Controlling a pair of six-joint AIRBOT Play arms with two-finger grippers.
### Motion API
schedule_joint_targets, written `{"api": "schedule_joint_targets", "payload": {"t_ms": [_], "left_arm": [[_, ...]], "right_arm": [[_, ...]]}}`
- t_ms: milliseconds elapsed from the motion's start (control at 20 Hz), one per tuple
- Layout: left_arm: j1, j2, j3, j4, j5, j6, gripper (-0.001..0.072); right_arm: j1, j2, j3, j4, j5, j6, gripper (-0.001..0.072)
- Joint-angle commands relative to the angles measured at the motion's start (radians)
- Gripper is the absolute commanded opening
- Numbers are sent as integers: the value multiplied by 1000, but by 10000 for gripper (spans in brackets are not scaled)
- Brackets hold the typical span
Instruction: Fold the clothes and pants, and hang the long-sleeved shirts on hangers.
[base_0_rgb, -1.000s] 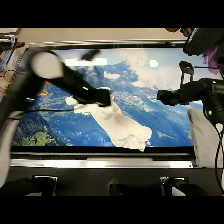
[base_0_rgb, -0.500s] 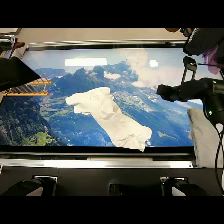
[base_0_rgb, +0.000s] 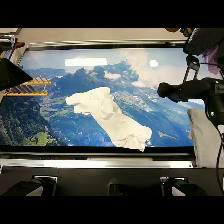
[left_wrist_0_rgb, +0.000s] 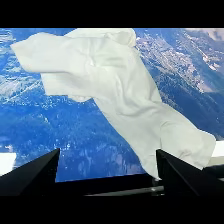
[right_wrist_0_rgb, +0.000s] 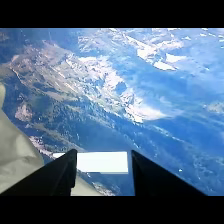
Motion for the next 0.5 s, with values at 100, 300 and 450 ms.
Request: {"api": "schedule_joint_targets", "payload": {"t_ms": [100,300,450], "left_arm": [[2,-4,-21,4,0,0,668],[2,-3,-98,4,-24,1,668],[2,-3,-160,4,-10,18,668]], "right_arm": [[-48,52,-88,7,-144,-183,487],[-301,128,-425,414,-104,-272,533],[-376,127,-570,535,-156,-401,594]]}}
